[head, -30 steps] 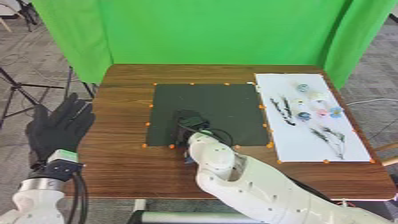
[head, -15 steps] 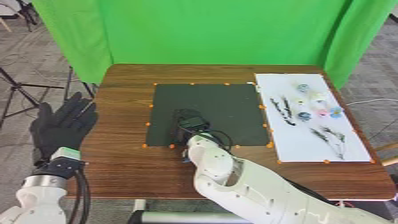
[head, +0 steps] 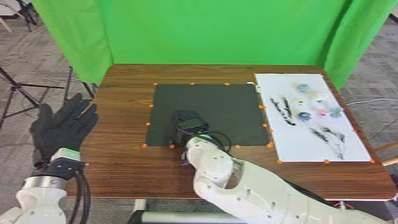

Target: Arrange flowers

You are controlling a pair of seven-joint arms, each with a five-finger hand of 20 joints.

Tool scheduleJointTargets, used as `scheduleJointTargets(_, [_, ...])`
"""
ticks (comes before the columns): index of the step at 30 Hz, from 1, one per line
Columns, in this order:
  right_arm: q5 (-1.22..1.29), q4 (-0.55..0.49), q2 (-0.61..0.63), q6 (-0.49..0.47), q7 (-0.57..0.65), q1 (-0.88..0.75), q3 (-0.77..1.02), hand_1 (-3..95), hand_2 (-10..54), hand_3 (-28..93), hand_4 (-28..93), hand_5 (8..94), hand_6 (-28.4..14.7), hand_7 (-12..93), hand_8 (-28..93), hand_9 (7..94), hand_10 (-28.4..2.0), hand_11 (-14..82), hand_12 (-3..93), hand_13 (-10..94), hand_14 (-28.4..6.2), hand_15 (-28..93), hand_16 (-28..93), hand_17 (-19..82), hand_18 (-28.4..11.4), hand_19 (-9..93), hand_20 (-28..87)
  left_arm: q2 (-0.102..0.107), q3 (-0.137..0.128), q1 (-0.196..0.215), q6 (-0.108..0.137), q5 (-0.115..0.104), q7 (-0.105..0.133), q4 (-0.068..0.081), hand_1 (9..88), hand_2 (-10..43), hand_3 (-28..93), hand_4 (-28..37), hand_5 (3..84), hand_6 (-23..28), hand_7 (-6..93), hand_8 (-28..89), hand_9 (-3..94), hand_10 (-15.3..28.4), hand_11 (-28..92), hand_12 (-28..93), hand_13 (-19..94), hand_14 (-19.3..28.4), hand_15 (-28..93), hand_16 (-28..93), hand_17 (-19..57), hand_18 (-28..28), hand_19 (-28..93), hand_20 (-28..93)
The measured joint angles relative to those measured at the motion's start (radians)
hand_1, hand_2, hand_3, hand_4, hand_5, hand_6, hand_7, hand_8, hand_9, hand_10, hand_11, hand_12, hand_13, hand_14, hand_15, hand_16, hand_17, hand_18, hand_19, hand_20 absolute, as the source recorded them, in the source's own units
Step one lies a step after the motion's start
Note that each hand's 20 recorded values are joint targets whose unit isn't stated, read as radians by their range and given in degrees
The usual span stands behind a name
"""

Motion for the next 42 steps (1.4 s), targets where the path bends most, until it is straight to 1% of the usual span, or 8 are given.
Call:
scheduleJointTargets(9, [-0.060,-0.034,0.014,-0.008,-0.001,-0.063,0.062,28.6,-9.5,72,-24,71.2,-6.5,20,-11,83.5,-15.1,36.0,29.0,82,-9.2,60,36,63,-16.8,93,50,-0.014,-0.031,0.044,0.002,-0.001,0.007,-0.016,25.2,12.0,67,-28.3,38.3,8.4,14.2,-10,30.4,14.9,20,9,20,14.2,32,-10,-4.7,9.8,27,6])
scheduleJointTargets(12, [-0.061,-0.067,0.036,-0.008,-0.006,-0.092,0.106,28.2,-9.5,71,-24,69.5,-7.6,16,-11,82.9,-15.5,35.5,28.7,82,-9.5,60,36,62,-17.4,93,50,-0.022,-0.047,0.068,0.004,-0.002,0.021,-0.026,25.2,12.1,67,-28.3,38.2,8.4,14.2,-9,30.4,14.9,20,9,20,14.2,32,-10,-4.8,9.8,27,6])
scheduleJointTargets(15, [-0.048,-0.132,0.072,-0.012,-0.012,-0.130,0.169,27.8,-9.5,70,-24,68.2,-8.2,15,-11,82.1,-15.9,34.8,28.4,81,-9.7,60,36,61,-17.8,93,50,-0.028,-0.063,0.102,0.009,-0.005,0.049,-0.038,25.1,12.1,67,-28.3,38.3,8.4,14.2,-9,30.4,15.0,20,9,20,14.2,32,-10,-4.7,9.8,27,6])
scheduleJointTargets(21, [-0.046,-0.302,0.162,-0.014,-0.006,-0.224,0.330,28.9,-9.5,71,-24,68.1,-7.8,15,-10,81.3,-16.1,34.4,28.1,80,-9.8,60,36,61,-18.0,93,50,-0.034,-0.073,0.133,0.012,-0.007,0.066,-0.046,25.2,12.1,67,-28.3,38.3,8.4,14.3,-9,30.3,14.9,20,9,20,14.2,32,-10,-4.7,9.8,27,6])
scheduleJointTargets(25, [-0.049,-0.383,0.238,-0.016,0.038,-0.280,0.432,31.5,-9.5,71,-23,68.5,-7.4,15,-10,81.4,-16.1,34.6,28.1,80,-9.8,60,35,60,-18.3,93,50,-0.035,-0.091,0.150,0.017,-0.011,0.078,-0.056,25.1,12.1,67,-28.3,38.3,8.4,14.1,-10,30.4,15.0,20,9,20,14.1,32,-10,-4.7,9.8,27,6])
scheduleJointTargets(32, [-0.044,-0.405,0.386,-0.078,0.146,-0.351,0.595,32.8,-9.5,71,-24,71.1,-6.4,19,-9,81.1,-15.5,39.0,30.4,79,-9.8,62,36,60,-18.3,93,50,-0.035,-0.109,0.170,0.023,-0.019,0.101,-0.065,25.5,12.3,67,-28.3,38.3,8.5,14.2,-9,30.4,15.1,20,9,20,14.1,32,-10,-4.7,9.8,27,6])
scheduleJointTargets(38, [0.000,-0.419,0.472,-0.176,0.193,-0.460,0.794,33.6,-9.5,71,-24,71.1,-6.1,20,-9,80.8,-15.3,40.0,31.1,79,-9.9,64,36,60,-18.0,93,51,-0.035,-0.121,0.189,0.036,-0.023,0.118,-0.077,25.8,12.7,66,-28.3,38.5,8.5,14.4,-10,30.5,15.0,21,9,20,14.0,32,-10,-4.7,9.8,27,6])
scheduleJointTargets(42, [0.000,-0.421,0.522,-0.196,0.247,-0.507,0.850,33.6,-9.5,71,-25,70.8,-6.3,20,-9,80.5,-15.2,40.6,31.6,79,-10.1,64,37,60,-18.0,93,51,-0.035,-0.123,0.197,0.048,-0.028,0.126,-0.081,25.7,13.1,67,-28.3,38.6,8.6,14.9,-10,30.7,15.1,21,9,21,14.0,33,-10,-4.7,9.8,27,6])
